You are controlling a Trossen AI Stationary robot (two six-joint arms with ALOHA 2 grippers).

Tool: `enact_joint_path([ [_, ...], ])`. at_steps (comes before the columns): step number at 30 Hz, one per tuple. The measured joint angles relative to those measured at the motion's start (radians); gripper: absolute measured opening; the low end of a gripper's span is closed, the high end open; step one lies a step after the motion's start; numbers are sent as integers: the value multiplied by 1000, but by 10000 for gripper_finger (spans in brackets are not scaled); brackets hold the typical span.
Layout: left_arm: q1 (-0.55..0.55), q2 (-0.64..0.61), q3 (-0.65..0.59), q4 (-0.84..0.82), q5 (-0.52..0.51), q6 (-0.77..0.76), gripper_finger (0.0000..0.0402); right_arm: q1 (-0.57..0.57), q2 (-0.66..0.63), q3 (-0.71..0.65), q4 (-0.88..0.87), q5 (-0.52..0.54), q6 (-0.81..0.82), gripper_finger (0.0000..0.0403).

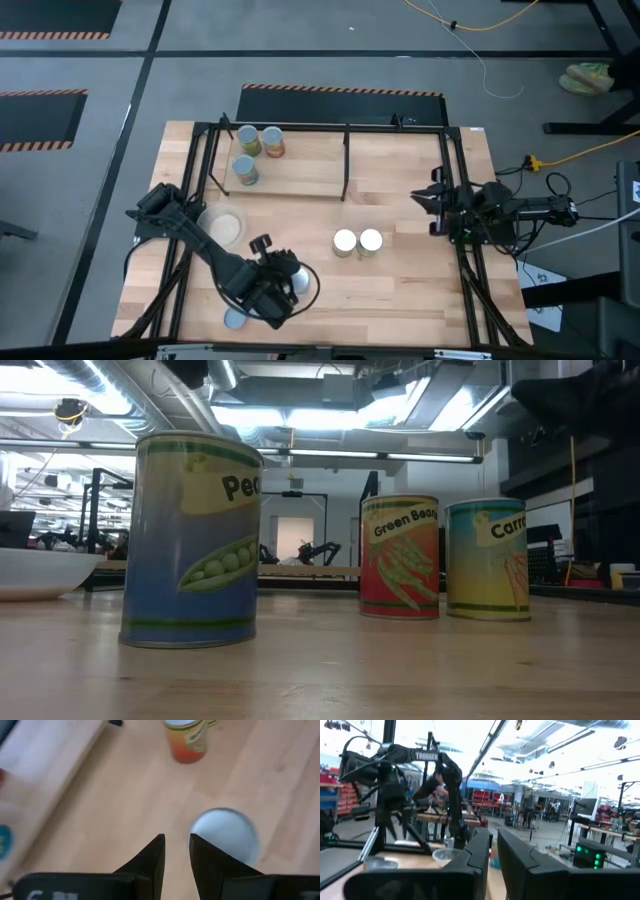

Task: Pick and place cans onto a shelf
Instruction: Put the green beans can on the shelf

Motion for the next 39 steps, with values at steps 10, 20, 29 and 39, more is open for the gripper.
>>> enact_joint_path([
  [10, -23, 0, 0, 91, 1, -31, 82, 0, 8, 73, 6, 51, 146, 133],
  [20, -22, 0, 0, 93, 0, -30, 82, -1, 235, 281, -103, 27, 178, 175],
  [29, -22, 0, 0, 93, -2, -22, 82, -1, 597, 568, -354, 24, 175, 171],
  [39, -22, 0, 0, 93, -2, -21, 82, -1, 940, 816, -553, -125, 98, 171],
])
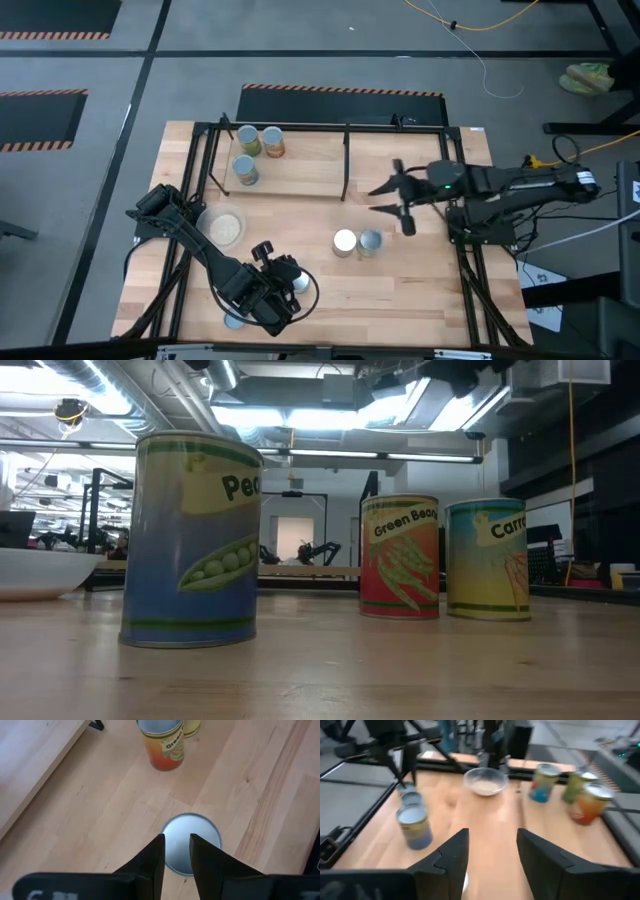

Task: Pick and place cans onto a shelf
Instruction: Put the green beans can on the shelf

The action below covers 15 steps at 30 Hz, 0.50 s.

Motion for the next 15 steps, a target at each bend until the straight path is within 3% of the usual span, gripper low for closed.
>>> enact_joint_path([
  [6, 0, 0, 0, 0, 0, 0, 82, 0, 166, 67, 7, -89, -45, 171],
  [15, 0, 0, 0, 0, 0, 0, 82, 0, 354, 88, 12, -104, -54, 171],
])
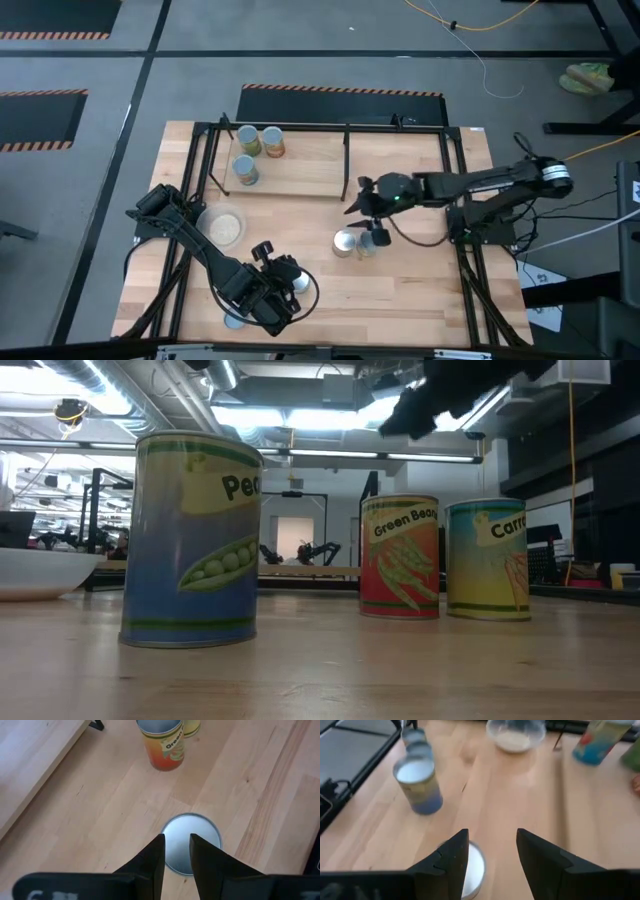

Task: Pick and place cans onto a shelf
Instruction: Put the green beans can on the shelf

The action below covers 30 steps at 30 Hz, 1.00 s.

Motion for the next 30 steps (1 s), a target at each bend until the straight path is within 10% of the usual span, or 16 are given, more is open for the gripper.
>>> enact_joint_path([
  [30, 0, 0, 0, 6, 0, -2, 82, 0, 265, 2, 36, -23, 8, 167],
])
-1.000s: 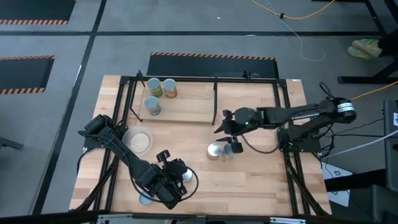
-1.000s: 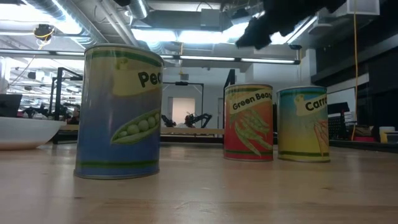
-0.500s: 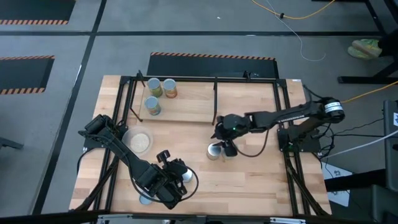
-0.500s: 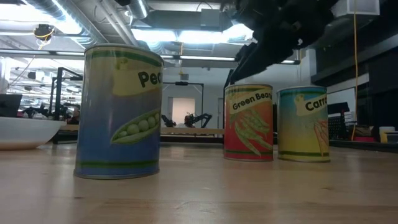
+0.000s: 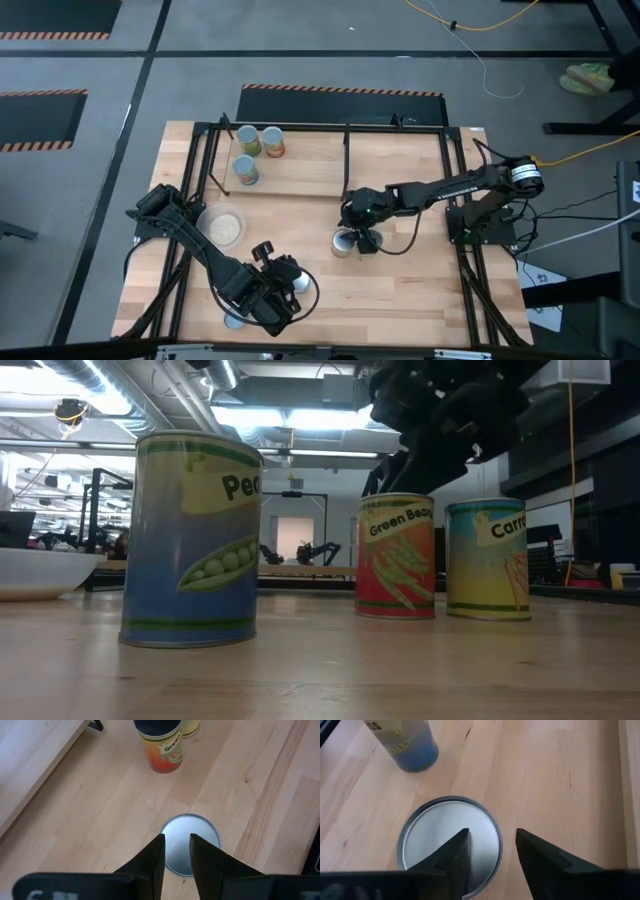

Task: Pick and place cans onto a shelf
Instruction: Put the green beans can on the shelf

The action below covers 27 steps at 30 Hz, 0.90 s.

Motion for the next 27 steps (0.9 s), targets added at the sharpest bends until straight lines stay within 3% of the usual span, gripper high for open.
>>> enact_joint_path([
  [5, 0, 0, 0, 0, 0, 0, 82, 0, 2, 0, 0, -2, 0, 138],
  [19, -9, 0, 0, -1, 1, 27, 82, -1, 3, 0, 4, 7, -1, 11],
  [27, -9, 0, 0, -2, 1, 28, 82, 0, 9, 20, 7, 6, -1, 5],
])
